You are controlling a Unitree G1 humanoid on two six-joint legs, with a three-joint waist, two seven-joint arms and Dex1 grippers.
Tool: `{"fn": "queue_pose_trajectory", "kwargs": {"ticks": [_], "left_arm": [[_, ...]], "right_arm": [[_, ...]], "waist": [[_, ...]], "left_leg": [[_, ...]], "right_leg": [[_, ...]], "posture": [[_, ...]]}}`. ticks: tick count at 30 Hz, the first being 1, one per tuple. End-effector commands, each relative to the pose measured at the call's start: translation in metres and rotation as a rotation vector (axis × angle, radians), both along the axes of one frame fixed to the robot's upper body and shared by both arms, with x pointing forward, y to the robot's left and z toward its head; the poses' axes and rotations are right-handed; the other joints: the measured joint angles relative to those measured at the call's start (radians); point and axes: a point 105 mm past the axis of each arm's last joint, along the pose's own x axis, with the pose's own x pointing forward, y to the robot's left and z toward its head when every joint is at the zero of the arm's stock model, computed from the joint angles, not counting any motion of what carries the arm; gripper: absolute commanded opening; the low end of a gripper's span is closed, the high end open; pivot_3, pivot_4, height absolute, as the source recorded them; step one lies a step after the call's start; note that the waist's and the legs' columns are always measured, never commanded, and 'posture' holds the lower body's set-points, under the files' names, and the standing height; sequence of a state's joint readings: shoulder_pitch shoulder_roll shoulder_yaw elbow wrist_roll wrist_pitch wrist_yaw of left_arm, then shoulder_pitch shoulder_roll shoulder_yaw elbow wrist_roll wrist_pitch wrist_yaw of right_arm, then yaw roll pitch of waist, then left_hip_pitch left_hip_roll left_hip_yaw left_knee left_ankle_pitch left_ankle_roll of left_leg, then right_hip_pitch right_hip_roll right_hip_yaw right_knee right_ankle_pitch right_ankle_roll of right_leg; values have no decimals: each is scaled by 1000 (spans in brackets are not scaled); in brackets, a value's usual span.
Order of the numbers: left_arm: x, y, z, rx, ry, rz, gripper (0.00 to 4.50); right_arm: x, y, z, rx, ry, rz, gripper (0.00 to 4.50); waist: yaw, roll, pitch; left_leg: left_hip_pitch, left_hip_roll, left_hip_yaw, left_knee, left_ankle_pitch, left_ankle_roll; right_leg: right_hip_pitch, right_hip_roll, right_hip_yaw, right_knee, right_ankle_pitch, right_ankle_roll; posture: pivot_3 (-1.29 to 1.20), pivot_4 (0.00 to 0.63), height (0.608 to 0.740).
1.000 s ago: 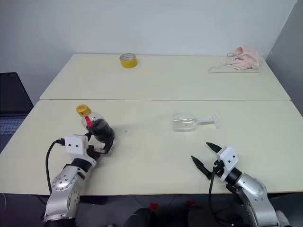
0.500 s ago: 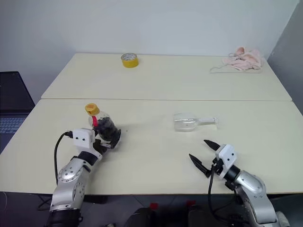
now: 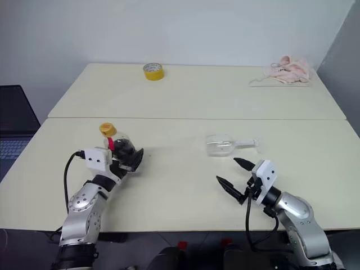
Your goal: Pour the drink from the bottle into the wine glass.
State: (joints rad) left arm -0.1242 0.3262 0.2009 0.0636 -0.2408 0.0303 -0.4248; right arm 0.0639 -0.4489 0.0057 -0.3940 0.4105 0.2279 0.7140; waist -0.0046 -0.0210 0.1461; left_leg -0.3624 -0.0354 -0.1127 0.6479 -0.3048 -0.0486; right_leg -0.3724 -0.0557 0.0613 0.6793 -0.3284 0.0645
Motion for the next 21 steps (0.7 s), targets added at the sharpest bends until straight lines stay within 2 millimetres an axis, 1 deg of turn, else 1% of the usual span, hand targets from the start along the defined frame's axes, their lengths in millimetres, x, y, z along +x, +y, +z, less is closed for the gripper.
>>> {"fn": "queue_pose_trajectory", "kwargs": {"ticks": [1,9,10,11,14,18,21], "left_arm": [[3,-4,10,11,-38,-27,4487],[6,2,11,21,-47,-16,4487],[6,3,11,21,-47,-13,4093],[6,4,11,21,-48,-11,3876],[6,7,12,24,-53,2,3015],[5,11,16,14,-60,39,2336],[4,7,21,-13,-63,51,2172]], "right_arm": [[-3,6,14,0,-43,38,4500],[0,7,13,-9,-50,44,4500],[0,7,13,-9,-51,43,4500],[0,7,13,-9,-51,43,4500],[1,7,14,-8,-55,43,4500],[3,7,20,-8,-74,40,4500],[5,7,28,-5,-96,27,4500]], "waist": [[1,0,0],[0,-1,0],[0,-1,0],[0,-1,0],[0,-1,0],[0,-1,0],[0,-1,1]], "left_leg": [[0,0,0,0,0,0],[0,0,-1,0,0,0],[0,0,-1,0,0,0],[0,0,-1,0,0,0],[0,0,-1,0,0,0],[0,0,-1,0,0,0],[0,0,-1,0,0,0]], "right_leg": [[0,0,0,0,0,0],[0,0,0,0,0,0],[0,0,-1,0,0,0],[0,0,0,0,0,0],[0,0,0,0,0,0],[0,0,0,0,0,0],[0,0,-1,0,0,0]], "posture": [[0,150,740],[0,150,740],[0,150,740],[0,150,740],[0,150,740],[0,150,740],[0,150,740]]}}
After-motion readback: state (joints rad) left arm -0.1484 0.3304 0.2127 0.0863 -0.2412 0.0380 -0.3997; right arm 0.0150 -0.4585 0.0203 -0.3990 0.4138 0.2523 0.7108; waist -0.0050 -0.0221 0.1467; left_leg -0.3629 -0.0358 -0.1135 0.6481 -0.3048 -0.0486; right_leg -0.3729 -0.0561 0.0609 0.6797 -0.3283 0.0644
